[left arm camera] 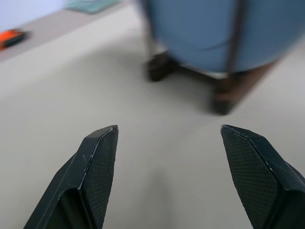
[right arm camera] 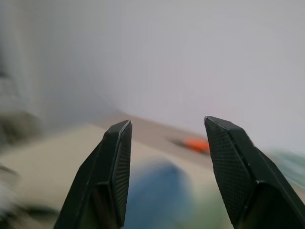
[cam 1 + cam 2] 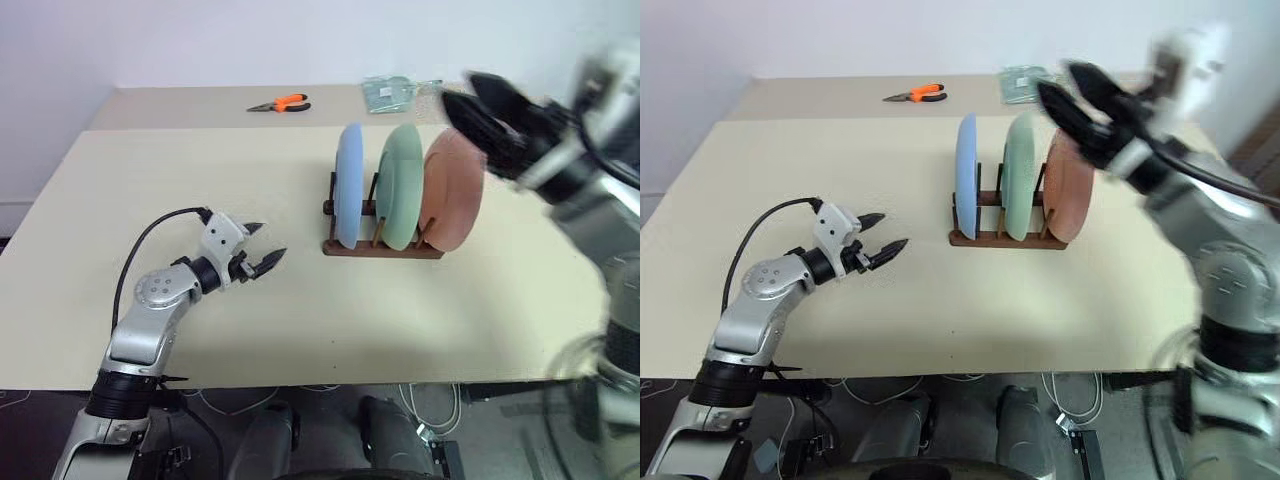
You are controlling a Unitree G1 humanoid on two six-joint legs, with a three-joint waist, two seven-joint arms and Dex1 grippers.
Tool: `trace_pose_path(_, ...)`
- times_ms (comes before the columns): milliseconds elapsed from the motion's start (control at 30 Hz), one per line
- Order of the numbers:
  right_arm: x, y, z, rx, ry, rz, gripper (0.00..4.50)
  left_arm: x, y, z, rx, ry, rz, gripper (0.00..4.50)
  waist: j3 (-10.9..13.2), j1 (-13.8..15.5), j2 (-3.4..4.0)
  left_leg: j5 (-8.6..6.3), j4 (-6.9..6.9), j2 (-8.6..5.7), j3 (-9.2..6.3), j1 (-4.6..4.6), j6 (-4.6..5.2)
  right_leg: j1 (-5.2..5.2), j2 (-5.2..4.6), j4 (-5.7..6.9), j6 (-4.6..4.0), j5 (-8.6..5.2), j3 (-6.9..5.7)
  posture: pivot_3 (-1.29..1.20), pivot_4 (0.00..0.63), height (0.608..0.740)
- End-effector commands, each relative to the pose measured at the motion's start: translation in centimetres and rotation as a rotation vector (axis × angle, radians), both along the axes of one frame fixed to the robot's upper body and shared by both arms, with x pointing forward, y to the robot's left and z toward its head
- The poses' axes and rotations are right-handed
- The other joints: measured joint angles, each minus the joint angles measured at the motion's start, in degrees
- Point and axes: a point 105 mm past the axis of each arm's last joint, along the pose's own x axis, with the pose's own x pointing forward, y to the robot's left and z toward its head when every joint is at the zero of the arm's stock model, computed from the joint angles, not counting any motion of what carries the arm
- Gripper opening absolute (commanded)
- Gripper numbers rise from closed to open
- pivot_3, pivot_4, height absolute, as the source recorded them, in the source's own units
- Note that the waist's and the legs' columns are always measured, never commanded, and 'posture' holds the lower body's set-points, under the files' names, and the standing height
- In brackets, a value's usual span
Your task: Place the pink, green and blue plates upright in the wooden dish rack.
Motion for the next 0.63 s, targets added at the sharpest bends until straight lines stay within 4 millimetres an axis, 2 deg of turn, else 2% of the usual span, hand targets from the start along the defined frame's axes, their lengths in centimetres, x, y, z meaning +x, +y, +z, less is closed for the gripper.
trace_pose_path(33,-1.5,-4.9,-2.8,-0.132,0.081,-0.105,2.42,0.4,3.7,0.4,0.03,-0.048,0.127,3.54,0.0,0.22,0.02,-0.01,0.0,0.0,0.01,0.03,0.01,0.01,0.0,0.03,0.0,0.0,0.0,0.0,0.15,0.74)
trace_pose_path(167,-2.8,-6.7,-9.6,-0.262,0.293,-0.098,2.42,0.0,5.8,-0.7,0.051,-0.021,0.17,3.54,-0.01,-0.07,0.14,-0.01,-0.08,0.09,0.12,0.08,0.01,-0.07,0.02,0.08,0.0,0.01,0.02,0.0,0.15,0.74)
trace_pose_path(233,-2.9,-7.2,-11.6,-0.267,0.339,-0.1,2.42,-0.2,6.1,-1.0,0.053,-0.014,0.173,3.54,-0.02,-0.35,0.14,-0.01,-0.05,0.08,0.22,0.1,0.01,-0.06,0.0,0.09,-0.02,0.01,0.13,0.0,0.15,0.74)
trace_pose_path(400,-1.8,-7.4,-14.0,-0.29,0.356,-0.106,2.42,-1.2,6.1,-1.8,0.064,0.018,0.158,3.54,-0.01,-0.74,0.12,-0.02,0.08,0.08,0.19,0.05,0.0,-0.03,-0.03,0.07,-0.02,0.02,0.12,0.0,0.15,0.74)
trace_pose_path(633,0.0,-6.4,-14.9,-0.31,0.339,-0.086,2.42,-2.5,4.8,-2.2,0.057,0.049,0.133,3.54,0.01,-0.76,0.12,-0.02,0.09,0.07,0.15,0.02,0.0,-0.04,-0.04,0.07,-0.03,0.03,0.12,0.0,0.15,0.74)
